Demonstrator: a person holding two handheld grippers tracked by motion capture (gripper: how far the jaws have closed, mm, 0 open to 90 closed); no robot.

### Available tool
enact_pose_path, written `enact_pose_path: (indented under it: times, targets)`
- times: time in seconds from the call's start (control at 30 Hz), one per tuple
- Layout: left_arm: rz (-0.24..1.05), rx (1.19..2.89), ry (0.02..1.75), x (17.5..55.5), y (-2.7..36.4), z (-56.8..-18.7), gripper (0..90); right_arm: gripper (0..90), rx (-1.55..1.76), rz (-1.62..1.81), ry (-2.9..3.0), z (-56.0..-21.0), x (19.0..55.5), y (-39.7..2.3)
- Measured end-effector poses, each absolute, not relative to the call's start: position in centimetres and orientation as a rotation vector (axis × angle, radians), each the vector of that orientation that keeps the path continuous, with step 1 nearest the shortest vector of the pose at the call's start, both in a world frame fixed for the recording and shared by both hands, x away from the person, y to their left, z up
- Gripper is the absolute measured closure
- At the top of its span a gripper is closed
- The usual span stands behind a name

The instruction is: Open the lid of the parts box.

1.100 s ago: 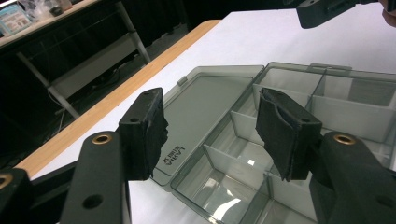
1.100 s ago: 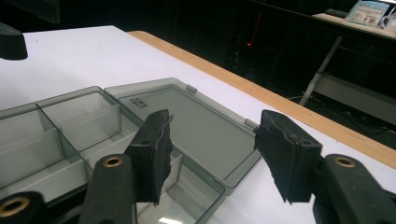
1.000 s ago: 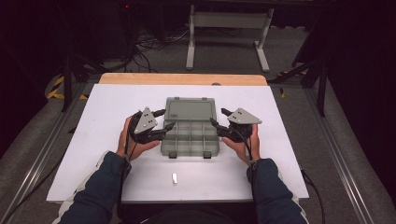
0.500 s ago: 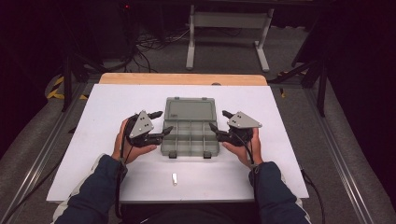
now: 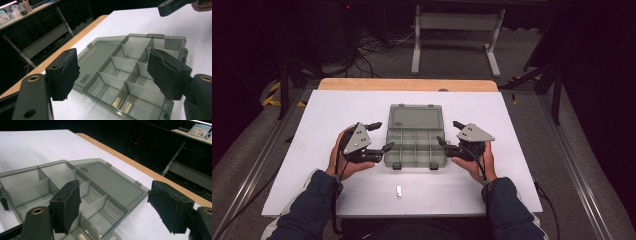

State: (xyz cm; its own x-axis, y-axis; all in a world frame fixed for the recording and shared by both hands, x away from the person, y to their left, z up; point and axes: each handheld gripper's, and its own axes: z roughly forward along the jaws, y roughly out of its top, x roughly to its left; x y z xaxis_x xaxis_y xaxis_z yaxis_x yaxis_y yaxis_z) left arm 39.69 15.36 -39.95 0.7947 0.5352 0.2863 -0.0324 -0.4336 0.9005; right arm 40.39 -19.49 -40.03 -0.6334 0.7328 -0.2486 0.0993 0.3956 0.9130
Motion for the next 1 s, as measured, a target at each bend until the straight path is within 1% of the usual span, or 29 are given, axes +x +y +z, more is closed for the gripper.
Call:
enact_pose_path:
  times: [0.77, 1.0]
  targets:
    - [0.645, 1.938, 0.324, 37.1, 16.9, -40.9, 18.2, 15.9, 0.649, 1.247, 2.060, -40.2, 38.0, -19.1]
    - [0.625, 1.941, 0.315, 36.4, 17.2, -41.4, 17.0, 15.0, 0.632, 1.235, 2.077, -40.5, 37.1, -19.2]
